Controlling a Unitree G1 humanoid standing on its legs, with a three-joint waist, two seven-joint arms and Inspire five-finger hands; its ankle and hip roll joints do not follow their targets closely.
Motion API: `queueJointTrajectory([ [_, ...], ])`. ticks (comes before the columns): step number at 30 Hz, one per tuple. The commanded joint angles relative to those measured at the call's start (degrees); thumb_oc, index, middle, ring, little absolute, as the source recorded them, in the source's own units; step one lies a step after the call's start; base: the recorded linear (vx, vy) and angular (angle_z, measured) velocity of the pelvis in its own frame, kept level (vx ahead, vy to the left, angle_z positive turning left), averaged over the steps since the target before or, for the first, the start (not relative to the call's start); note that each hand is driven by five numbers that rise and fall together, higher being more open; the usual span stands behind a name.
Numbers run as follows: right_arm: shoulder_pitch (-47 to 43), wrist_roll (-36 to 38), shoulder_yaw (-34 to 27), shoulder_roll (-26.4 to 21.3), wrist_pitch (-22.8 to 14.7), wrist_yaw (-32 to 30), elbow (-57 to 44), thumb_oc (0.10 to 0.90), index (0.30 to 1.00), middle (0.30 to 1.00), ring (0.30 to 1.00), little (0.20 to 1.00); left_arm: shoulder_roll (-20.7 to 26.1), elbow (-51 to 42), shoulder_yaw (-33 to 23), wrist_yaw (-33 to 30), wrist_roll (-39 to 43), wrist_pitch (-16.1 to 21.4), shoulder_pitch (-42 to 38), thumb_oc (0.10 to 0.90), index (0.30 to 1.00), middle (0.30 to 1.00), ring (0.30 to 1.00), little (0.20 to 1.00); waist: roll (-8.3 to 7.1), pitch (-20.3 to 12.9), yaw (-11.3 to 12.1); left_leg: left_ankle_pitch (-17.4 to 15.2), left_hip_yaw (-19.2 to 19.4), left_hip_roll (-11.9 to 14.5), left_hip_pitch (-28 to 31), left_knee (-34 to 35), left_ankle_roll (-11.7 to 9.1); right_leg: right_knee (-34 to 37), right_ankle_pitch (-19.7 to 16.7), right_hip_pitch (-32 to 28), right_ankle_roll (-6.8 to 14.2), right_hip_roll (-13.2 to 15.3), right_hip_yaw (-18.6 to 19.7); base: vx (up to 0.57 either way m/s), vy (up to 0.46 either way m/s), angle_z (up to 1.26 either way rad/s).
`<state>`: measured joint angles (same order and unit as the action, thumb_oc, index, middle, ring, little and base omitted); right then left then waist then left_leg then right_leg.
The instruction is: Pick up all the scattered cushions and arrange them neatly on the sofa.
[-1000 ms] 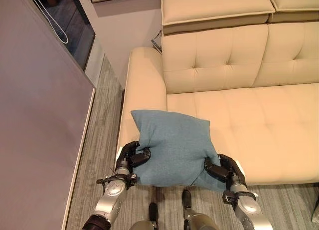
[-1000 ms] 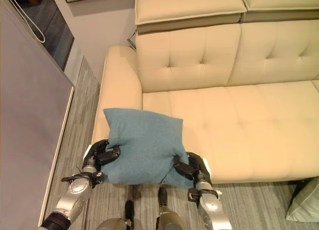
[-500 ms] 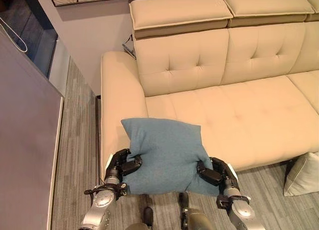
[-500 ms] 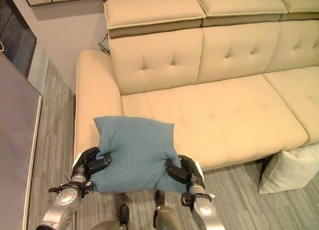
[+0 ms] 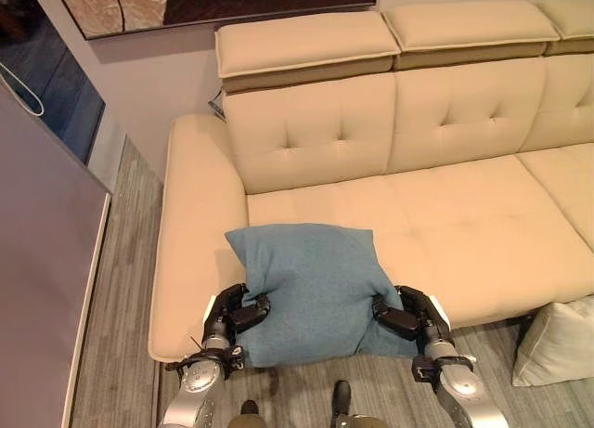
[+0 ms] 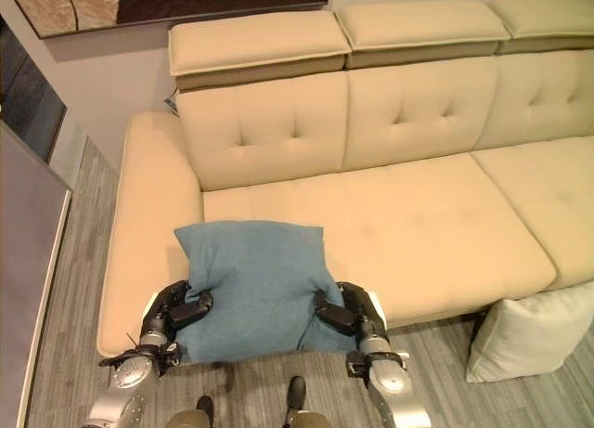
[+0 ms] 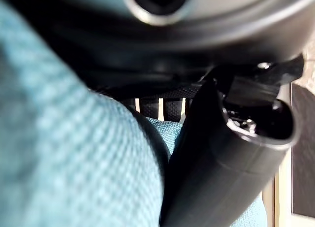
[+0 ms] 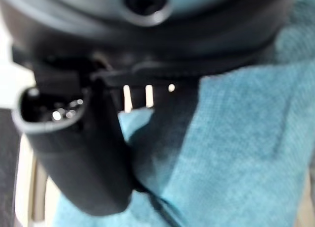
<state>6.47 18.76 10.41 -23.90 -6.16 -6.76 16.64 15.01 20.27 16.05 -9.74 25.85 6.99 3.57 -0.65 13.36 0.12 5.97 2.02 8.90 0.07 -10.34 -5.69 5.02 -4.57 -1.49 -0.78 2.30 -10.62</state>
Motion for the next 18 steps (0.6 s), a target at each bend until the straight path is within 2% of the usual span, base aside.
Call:
queueJointTrajectory([
  [1, -4.6, 1.2, -1.0, 3.6, -7.9, 0.6, -13.5, 0.400, 0.300, 0.300, 0.300, 0.300, -0.3, -5.1, 3.9, 3.0, -1.4, 4.3, -5.2, 0.400, 0.300, 0.300, 0.300, 0.300, -2.24, -3.6, -0.2, -10.1, -2.3, -10.8, -3.8, -1.6, 4.6, -3.6, 4.0, -1.6, 3.4, 1.4, 0.4, 0.17, -0.107, 0.00],
  [3, -4.5, 1.2, -1.0, 3.7, -7.9, 0.5, -13.5, 0.400, 0.300, 0.300, 0.300, 0.300, -0.2, -5.1, 3.9, 3.1, -1.5, 4.1, -5.3, 0.400, 0.300, 0.300, 0.300, 0.300, -2.21, -3.7, 0.1, -9.4, -2.3, -11.8, -4.2, 0.4, 5.0, -3.1, 4.0, -2.1, 3.6, 1.1, 0.6, 0.14, -0.039, -0.07],
  [4, -4.6, 1.0, -1.1, 3.7, -7.9, 0.2, -13.3, 0.400, 0.300, 0.300, 0.300, 0.300, 0.0, -5.0, 3.9, 3.3, -1.7, 3.8, -5.2, 0.400, 0.300, 0.300, 0.300, 0.300, -1.65, -4.0, 0.7, -6.8, -1.8, -13.0, -5.5, 4.5, 5.4, -2.7, 4.3, -3.2, 3.7, -0.1, 1.1, 0.14, 0.009, -0.09],
  [5, -4.6, 1.0, -1.1, 4.0, -7.9, 0.0, -13.3, 0.400, 0.300, 0.300, 0.300, 0.300, 0.0, -5.1, 3.8, 3.3, -1.8, 3.7, -5.2, 0.400, 0.300, 0.300, 0.300, 0.300, -1.33, -4.0, 1.0, -5.3, -1.2, -13.6, -6.3, 5.6, 5.5, -2.7, 4.7, -3.7, 3.7, -0.6, 1.4, 0.14, 0.009, -0.10],
  [7, -5.0, 1.0, -0.8, 4.4, -7.7, 0.0, -13.1, 0.400, 0.300, 0.300, 0.300, 0.300, -0.2, -5.0, 3.4, 3.3, -1.5, 3.7, -4.7, 0.400, 0.300, 0.300, 0.300, 0.300, -1.08, -4.3, 1.8, -4.6, -1.2, -13.8, -6.5, 6.8, 5.5, -3.1, 5.5, -4.5, 3.8, -1.4, 2.6, 0.14, 0.054, -0.13],
  [9, -4.7, 0.1, -0.4, 5.0, -7.7, 0.2, -13.2, 0.400, 0.300, 0.300, 0.300, 0.300, -0.1, -5.2, 3.0, 3.2, -1.5, 3.8, -3.9, 0.400, 0.300, 0.300, 0.300, 0.300, -0.81, -4.7, 2.3, -4.7, -2.4, -14.3, -5.2, 7.3, 6.2, -4.2, 6.4, -4.8, 3.8, -1.6, 3.1, 0.13, 0.070, -0.35],
  [12, -4.3, -0.8, -0.2, 5.7, -7.3, 0.8, -13.3, 0.400, 0.300, 0.300, 0.300, 0.300, 0.3, -5.6, 2.3, 3.6, -1.6, 3.7, -2.6, 0.400, 0.300, 0.300, 0.300, 0.300, -0.74, -5.8, 2.7, -5.5, -2.3, -14.3, -2.6, 8.7, 7.0, -5.7, 7.4, -5.5, 4.4, -1.1, 3.4, 0.15, 0.101, -0.50],
  [13, -4.8, -1.0, 0.3, 6.3, -7.4, 1.2, -12.9, 0.400, 0.300, 0.300, 0.300, 0.300, 0.5, -6.2, 1.4, 3.7, -1.5, 3.7, -1.6, 0.400, 0.300, 0.300, 0.300, 0.300, -0.42, -6.0, 3.5, -6.3, -1.8, -14.2, -1.0, 9.1, 7.7, -8.6, 7.9, -5.1, 5.3, -0.2, 3.5, 0.15, 0.132, -0.16],
  [15, -4.9, -1.1, 0.4, 6.6, -7.2, 1.4, -12.8, 0.400, 0.300, 0.300, 0.300, 0.300, 0.8, -6.4, 1.1, 3.7, -1.4, 3.7, -1.3, 0.400, 0.300, 0.300, 0.300, 0.300, -0.33, -5.8, 3.8, -6.5, -1.5, -14.1, -0.5, 9.1, 8.0, -10.7, 7.8, -4.6, 5.7, 0.1, 3.6, 0.05, 0.068, -0.08],
  [18, -5.6, -1.2, 0.9, 7.2, -7.2, 2.0, -13.2, 0.400, 0.300, 0.300, 0.300, 0.300, 1.8, -7.0, 0.3, 3.7, -1.4, 3.8, -0.8, 0.400, 0.300, 0.300, 0.300, 0.300, 0.50, -4.8, 3.8, -6.6, -1.9, -13.5, 0.5, 9.2, 8.9, -19.4, 6.1, -0.5, 7.6, 0.8, 4.3, 0.04, 0.055, -0.12],
])
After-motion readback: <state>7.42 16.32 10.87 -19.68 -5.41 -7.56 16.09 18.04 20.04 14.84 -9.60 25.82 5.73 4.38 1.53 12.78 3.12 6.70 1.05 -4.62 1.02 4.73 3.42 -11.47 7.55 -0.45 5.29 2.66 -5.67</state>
